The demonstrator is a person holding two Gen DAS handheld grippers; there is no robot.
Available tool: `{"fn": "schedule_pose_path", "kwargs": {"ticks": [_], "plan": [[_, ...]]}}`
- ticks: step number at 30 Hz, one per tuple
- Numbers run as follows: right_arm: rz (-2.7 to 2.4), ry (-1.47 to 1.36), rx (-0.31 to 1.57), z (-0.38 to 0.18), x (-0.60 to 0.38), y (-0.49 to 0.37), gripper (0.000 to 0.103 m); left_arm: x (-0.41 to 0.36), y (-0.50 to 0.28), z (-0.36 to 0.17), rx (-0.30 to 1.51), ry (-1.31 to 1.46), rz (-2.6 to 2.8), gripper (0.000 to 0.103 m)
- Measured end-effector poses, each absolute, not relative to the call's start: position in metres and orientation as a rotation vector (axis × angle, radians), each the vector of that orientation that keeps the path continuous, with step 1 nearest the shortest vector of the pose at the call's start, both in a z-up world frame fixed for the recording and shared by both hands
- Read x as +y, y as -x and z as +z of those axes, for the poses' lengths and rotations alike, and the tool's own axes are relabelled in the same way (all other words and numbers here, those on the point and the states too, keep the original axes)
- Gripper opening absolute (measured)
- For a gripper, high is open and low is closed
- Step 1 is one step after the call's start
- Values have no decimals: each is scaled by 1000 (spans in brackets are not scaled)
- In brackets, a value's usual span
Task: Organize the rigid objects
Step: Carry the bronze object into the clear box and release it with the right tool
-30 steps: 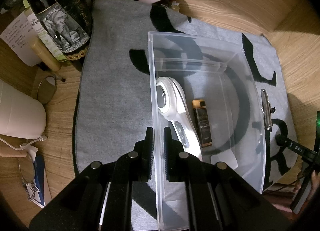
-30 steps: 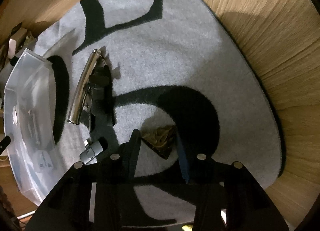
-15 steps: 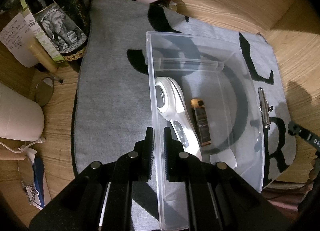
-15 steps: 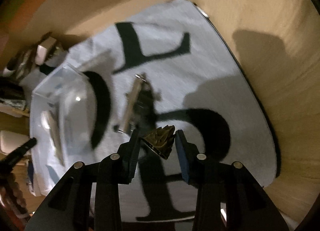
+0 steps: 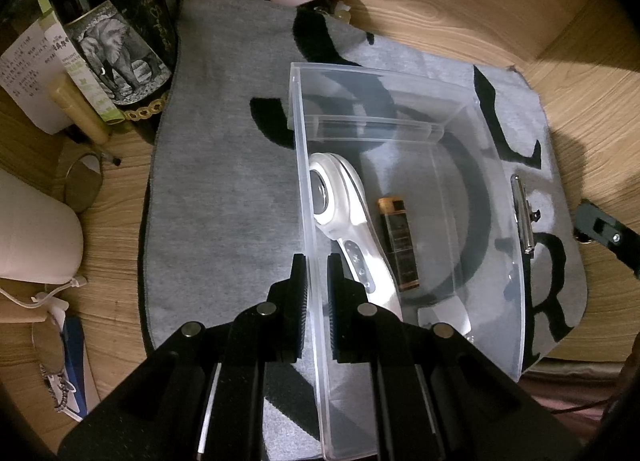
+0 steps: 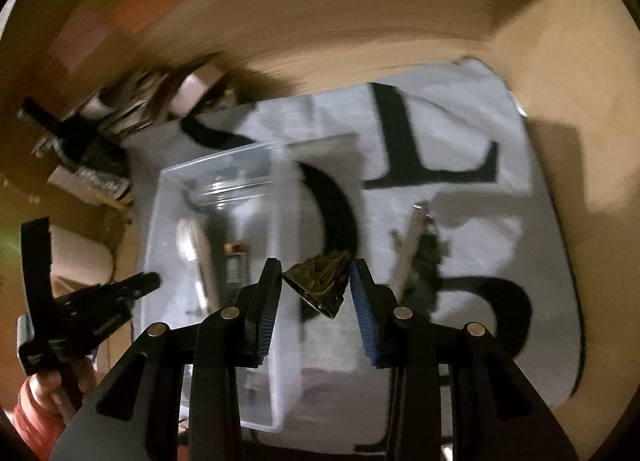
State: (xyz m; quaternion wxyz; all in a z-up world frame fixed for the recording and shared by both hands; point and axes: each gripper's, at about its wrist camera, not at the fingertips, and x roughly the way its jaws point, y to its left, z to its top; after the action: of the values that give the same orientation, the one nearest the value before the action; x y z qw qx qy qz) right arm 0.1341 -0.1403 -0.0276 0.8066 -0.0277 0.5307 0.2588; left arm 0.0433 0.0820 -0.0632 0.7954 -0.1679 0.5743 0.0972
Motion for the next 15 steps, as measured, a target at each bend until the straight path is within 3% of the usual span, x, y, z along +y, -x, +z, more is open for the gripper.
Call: {"fn": "schedule_pose_path", "kwargs": {"ticks": [15], "plan": [[732,223,1220,-62,-64,-115,33,84,-43,-63,1240,385,206,7]]}}
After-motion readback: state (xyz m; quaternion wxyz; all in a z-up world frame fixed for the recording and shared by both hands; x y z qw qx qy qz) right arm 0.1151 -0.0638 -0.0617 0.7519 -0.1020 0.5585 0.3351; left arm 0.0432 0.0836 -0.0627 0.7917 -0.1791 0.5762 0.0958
